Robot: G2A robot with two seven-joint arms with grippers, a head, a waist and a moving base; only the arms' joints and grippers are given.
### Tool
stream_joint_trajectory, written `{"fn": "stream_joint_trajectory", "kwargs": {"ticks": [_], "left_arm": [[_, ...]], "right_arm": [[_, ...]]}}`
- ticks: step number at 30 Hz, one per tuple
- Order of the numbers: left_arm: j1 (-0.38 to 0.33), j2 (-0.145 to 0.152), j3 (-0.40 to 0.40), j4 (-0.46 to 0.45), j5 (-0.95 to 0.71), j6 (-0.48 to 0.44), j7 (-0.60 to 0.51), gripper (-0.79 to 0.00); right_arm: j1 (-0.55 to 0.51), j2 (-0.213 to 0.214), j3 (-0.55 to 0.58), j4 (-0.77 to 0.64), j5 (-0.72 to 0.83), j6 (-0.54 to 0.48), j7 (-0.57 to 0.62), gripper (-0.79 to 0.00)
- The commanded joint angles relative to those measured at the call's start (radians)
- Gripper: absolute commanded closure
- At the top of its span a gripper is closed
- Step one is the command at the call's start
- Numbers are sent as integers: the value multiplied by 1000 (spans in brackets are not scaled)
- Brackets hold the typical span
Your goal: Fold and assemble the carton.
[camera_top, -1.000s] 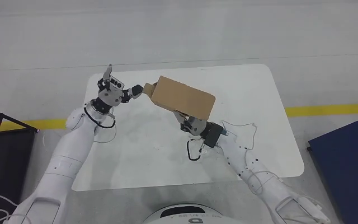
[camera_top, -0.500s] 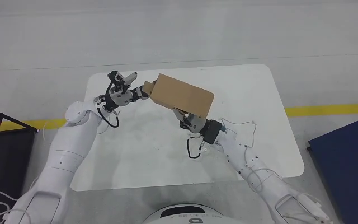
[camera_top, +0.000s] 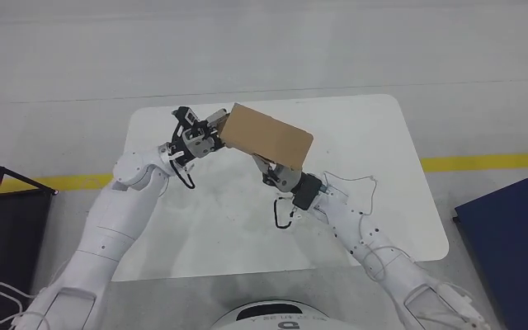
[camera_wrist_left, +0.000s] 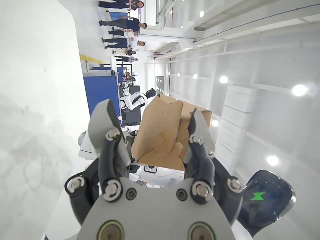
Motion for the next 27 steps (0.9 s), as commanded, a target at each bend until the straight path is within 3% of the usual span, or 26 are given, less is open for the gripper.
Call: {"fn": "stream_joint_trajectory", "kwargs": {"ticks": [1,8,13,18,20,27], "left_arm": [[4,-1,1,-8,12,1,6,-653],[24,-8,8,-35,18,4,27,-643],[38,-12,-17,-32,-25,-26,47,-545],[47,-18,-26,-36,-37,-32,88,-628],[45,-22,-23,-31,-40,-30,106,-622],[22,-34,3,-12,-5,-13,128,-499]], "right_arm": [[-1,0,1,4,1,3,-2,0],[-6,-1,8,9,5,19,-21,0],[-13,0,13,6,0,25,-34,0],[-18,1,13,-2,-18,40,-27,0],[-19,1,11,-8,-27,45,-21,0],[-29,3,12,-23,-51,64,0,0]]}}
